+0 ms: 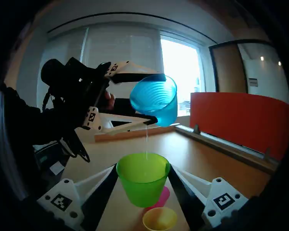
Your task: Pour water
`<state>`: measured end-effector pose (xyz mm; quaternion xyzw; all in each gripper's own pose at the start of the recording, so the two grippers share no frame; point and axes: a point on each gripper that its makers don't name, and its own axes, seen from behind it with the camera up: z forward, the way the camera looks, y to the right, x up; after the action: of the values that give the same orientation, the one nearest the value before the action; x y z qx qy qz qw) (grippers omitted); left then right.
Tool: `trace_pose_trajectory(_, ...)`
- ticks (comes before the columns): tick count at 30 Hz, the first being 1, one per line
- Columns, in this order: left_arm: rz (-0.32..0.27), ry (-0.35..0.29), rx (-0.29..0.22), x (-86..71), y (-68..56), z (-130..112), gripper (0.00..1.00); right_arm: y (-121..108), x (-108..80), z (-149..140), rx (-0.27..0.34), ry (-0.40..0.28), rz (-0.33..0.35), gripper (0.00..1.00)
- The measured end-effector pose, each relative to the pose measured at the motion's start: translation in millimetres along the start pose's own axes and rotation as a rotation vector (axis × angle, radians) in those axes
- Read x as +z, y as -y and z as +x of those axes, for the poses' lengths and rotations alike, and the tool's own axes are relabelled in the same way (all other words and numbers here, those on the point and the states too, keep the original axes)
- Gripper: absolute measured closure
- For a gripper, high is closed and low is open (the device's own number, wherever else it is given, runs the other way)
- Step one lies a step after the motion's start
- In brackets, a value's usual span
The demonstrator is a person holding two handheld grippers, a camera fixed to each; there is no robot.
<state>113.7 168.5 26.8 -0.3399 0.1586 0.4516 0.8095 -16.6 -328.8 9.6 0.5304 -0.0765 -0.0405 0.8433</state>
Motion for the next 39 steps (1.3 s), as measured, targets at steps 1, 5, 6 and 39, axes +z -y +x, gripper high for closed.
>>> trace_pose_trajectory(1, -0.001, 0.000, 0.004, 0.1, -0.6, 0.2, 0.12, 0.2, 0.1, 0.2, 0.000, 0.000, 0.000, 0.08)
trace_pose_trajectory(5, -0.006, 0.001, 0.017, 0.6, -3.3, 0.7, 0.12, 0.1, 0.2, 0.8, -0.002, 0.000, -0.001, 0.08)
trace_pose_trajectory(6, -0.007, 0.002, 0.020, 0.6, -3.8, 0.8, 0.12, -0.1, 0.2, 1.1, -0.002, 0.000, -0.002, 0.08)
trace_pose_trajectory(39, -0.009, 0.004, 0.093, 3.0, -3.6, 7.6, 0.12, 0.0, -1.3, 5.8, -0.011, -0.004, -0.003, 0.08)
